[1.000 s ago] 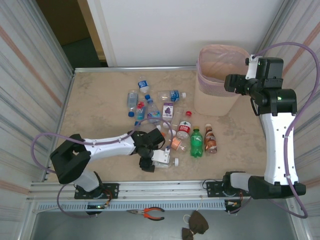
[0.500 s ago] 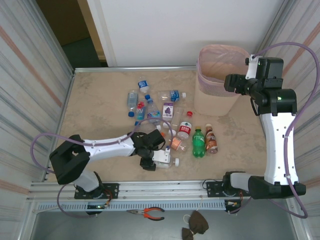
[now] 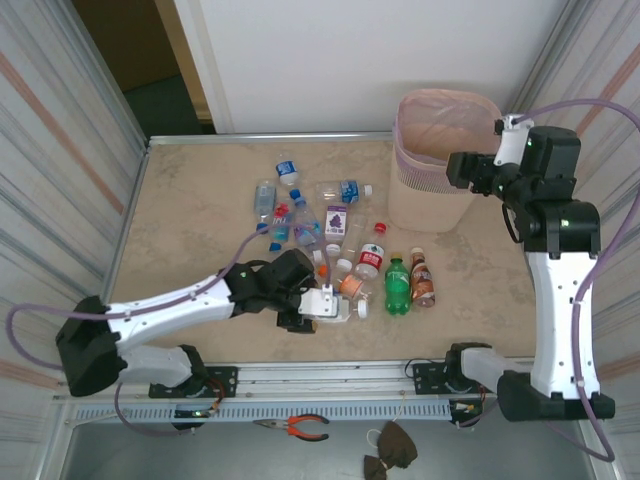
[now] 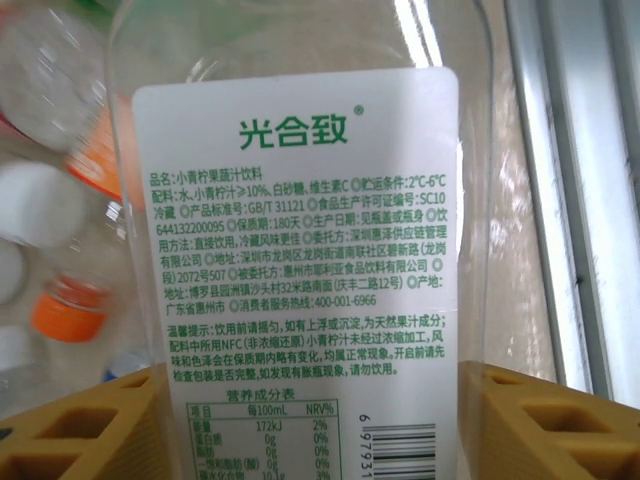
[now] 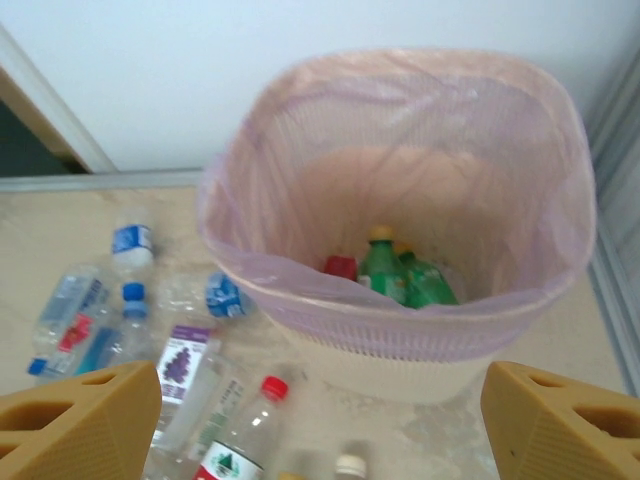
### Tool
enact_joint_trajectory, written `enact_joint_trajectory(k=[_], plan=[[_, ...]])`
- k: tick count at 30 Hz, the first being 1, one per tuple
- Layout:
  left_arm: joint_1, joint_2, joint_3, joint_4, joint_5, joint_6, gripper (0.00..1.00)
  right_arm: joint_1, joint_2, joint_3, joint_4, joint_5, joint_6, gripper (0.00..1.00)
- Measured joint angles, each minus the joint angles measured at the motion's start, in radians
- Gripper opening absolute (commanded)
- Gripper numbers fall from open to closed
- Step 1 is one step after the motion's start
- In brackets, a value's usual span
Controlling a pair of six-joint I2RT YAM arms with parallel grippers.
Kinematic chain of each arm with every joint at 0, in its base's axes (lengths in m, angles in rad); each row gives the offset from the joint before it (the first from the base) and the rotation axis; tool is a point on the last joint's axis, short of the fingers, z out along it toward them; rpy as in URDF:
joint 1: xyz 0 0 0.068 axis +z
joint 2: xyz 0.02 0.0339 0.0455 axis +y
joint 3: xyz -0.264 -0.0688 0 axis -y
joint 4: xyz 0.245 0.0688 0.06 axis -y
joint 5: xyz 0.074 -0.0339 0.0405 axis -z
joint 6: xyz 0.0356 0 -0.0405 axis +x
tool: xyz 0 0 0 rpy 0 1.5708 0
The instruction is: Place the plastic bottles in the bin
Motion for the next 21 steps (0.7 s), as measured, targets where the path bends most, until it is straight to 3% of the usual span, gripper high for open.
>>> enact_joint_trajectory(k=[11,21], plan=[[0.044,-0.219,0.002,0.328,0.182,-0.154,0.57,0.000,-0.261,-0.234,0.382,-0.288,0.035,0.86],[0.044,-0.233,0.093,0.584,0.351,-0.267,0.55,0.059,-0.383,-0.316,0.782,-0.629,0.167,0.94]])
